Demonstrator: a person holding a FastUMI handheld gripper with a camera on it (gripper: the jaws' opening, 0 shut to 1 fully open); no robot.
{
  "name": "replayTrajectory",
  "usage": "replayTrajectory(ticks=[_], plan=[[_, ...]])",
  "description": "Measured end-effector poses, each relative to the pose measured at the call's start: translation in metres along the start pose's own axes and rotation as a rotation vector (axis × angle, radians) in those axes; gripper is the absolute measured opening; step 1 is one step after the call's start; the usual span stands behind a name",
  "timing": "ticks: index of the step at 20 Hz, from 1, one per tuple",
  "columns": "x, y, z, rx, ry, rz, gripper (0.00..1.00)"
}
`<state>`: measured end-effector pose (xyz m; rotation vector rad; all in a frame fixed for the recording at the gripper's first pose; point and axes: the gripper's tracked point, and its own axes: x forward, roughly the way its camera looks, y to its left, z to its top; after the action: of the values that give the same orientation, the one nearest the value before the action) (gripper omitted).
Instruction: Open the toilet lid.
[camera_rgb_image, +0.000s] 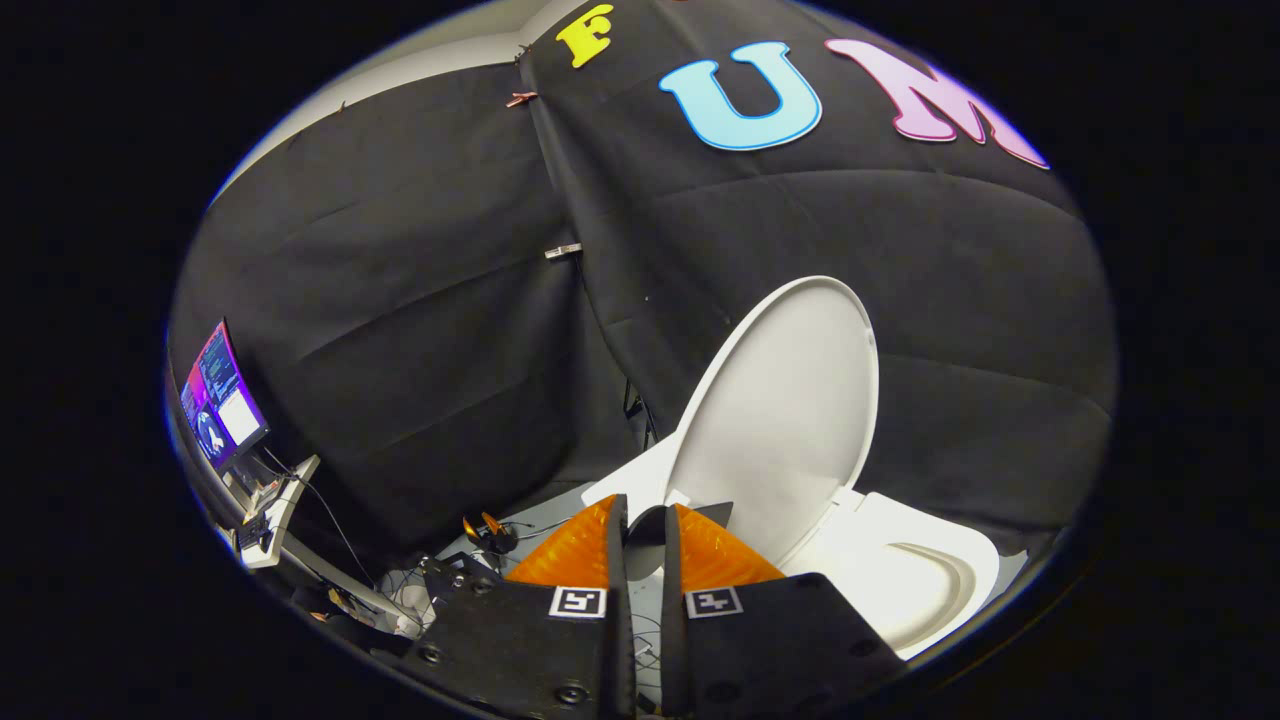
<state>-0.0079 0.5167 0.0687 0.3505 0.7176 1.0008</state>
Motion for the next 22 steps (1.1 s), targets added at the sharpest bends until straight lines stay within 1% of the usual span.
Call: replayTrajectory(ticks=[1,2,3,4,5,7,8,9,10,16,19,22], plan=[[0.007,0.009,0.002,0.014,0.002,0.028,0.14],[0.012,0.019,0.001,0.035,0.015,0.065,0.27],[0.017,0.023,0.000,0.049,0.009,0.074,0.36],[0.026,0.021,0.003,0.063,-0.010,0.065,0.45],[0.034,0.023,0.005,0.080,-0.015,0.072,0.48],[0.039,0.030,0.006,0.119,-0.020,0.094,0.66],[0.040,0.036,0.003,0.137,-0.004,0.117,0.69],[0.044,0.040,-0.001,0.144,0.007,0.128,0.85],[0.043,0.039,-0.003,0.130,0.002,0.119,1.00],[0.052,0.029,0.000,0.078,-0.019,0.081,0.99],[0.053,0.021,0.002,-0.010,-0.055,0.053,0.99],[0.044,0.017,0.019,-0.087,-0.118,0.030,0.99]])
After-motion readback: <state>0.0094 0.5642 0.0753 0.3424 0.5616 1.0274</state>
